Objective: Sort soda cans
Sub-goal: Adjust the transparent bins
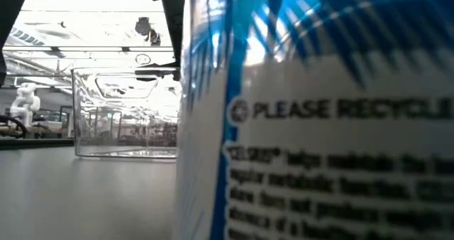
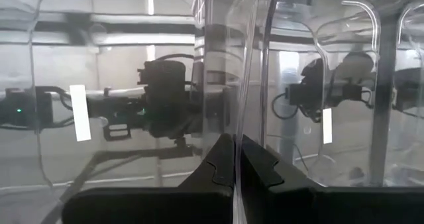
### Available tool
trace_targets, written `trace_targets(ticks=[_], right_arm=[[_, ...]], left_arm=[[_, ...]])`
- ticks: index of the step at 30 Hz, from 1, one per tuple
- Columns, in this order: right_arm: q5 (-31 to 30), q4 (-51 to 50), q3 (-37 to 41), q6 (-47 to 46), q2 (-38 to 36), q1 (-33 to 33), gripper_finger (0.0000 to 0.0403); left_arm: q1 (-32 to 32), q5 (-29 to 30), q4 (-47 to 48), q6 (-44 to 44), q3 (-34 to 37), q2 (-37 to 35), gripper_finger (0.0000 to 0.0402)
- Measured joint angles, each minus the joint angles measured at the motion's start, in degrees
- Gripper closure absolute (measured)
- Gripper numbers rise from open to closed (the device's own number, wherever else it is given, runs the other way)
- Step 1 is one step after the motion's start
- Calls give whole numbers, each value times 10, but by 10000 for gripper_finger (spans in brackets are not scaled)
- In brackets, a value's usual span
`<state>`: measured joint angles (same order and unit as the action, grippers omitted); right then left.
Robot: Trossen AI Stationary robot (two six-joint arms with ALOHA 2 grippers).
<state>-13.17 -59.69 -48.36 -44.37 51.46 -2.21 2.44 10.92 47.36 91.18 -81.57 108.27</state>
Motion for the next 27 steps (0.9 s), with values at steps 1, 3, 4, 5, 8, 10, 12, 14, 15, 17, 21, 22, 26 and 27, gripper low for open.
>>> trace_targets(ticks=[1, 3, 4, 5, 8, 10, 12, 14, 15, 17, 21, 22, 26, 27], right_arm=[[0, 0, 0, 1, -1, 0, 337], [0, 0, 0, 1, -4, 0, 337], [0, 0, 0, 3, -5, 0, 337], [0, 0, 0, 5, -5, 0, 337], [0, -1, 0, 10, -6, 0, 337], [0, -1, 0, 17, -6, 0, 337], [0, -1, 0, 20, -6, 0, 337], [0, -1, 0, 20, -6, 0, 337], [0, -1, 0, 22, -6, 0, 337], [0, -1, 0, 25, -6, 0, 337], [0, -1, 0, 26, -6, 0, 337], [0, -1, 0, 26, -6, 0, 337], [0, -1, 0, 26, -6, 0, 337], [0, -1, 0, 26, -6, 0, 337]], left_arm=[[0, -1, 3, 3, 0, 0, 394], [2, -3, 18, 18, -1, 0, 394], [5, -3, 27, 27, -1, 0, 394], [9, -3, 32, 34, -1, -1, 394], [18, -3, 32, 45, -1, -1, 394], [19, -3, 31, 45, -1, -1, 394], [19, -3, 31, 45, -1, -1, 394], [19, -3, 30, 45, -1, -1, 391], [19, -3, 30, 45, -1, -1, 389], [18, -3, 29, 43, -1, -1, 387], [18, -2, 28, 41, -1, -1, 384], [18, -1, 27, 41, -1, -1, 383], [18, 1, 26, 33, -1, -1, 377], [18, 1, 25, 26, -1, -1, 375]])
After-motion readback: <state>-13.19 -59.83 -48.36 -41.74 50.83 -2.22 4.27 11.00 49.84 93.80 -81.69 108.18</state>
